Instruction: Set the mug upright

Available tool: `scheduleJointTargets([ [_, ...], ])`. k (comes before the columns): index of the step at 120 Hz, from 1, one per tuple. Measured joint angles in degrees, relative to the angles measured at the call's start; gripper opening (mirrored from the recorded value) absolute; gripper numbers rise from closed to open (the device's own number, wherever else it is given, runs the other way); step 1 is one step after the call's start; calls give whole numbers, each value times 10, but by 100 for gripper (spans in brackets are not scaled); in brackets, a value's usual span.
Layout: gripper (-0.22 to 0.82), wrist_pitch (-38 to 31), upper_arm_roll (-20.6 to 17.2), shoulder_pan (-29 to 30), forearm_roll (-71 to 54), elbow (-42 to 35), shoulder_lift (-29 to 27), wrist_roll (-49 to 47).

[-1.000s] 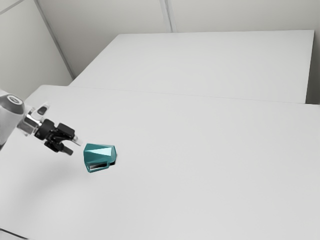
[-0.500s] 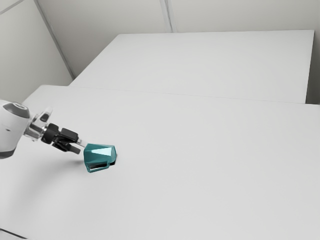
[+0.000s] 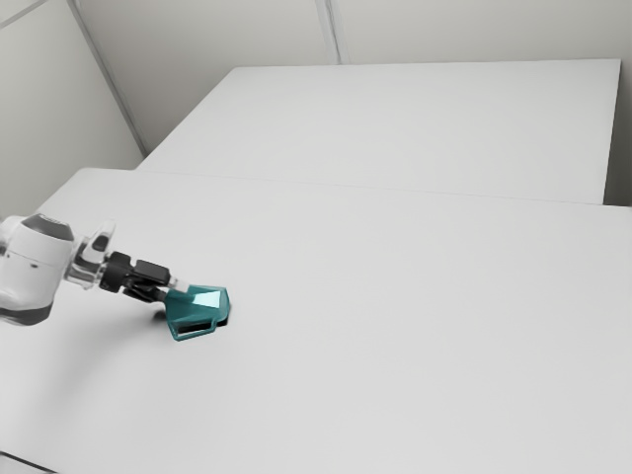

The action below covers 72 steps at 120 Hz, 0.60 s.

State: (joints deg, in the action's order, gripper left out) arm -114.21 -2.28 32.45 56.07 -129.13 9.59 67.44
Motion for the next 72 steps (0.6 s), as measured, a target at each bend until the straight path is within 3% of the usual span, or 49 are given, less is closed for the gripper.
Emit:
scheduleJointTargets([
  [8,53,-4,-1,-2,3,0,0,6],
  [23,21,-11,-3,-8,4,-1,0,15],
  [30,11,-14,-3,-8,4,-1,0,19],
  [52,-5,-23,-6,-15,-3,3,-11,24],
  [72,-12,-26,-16,-20,-6,9,-29,25],
])
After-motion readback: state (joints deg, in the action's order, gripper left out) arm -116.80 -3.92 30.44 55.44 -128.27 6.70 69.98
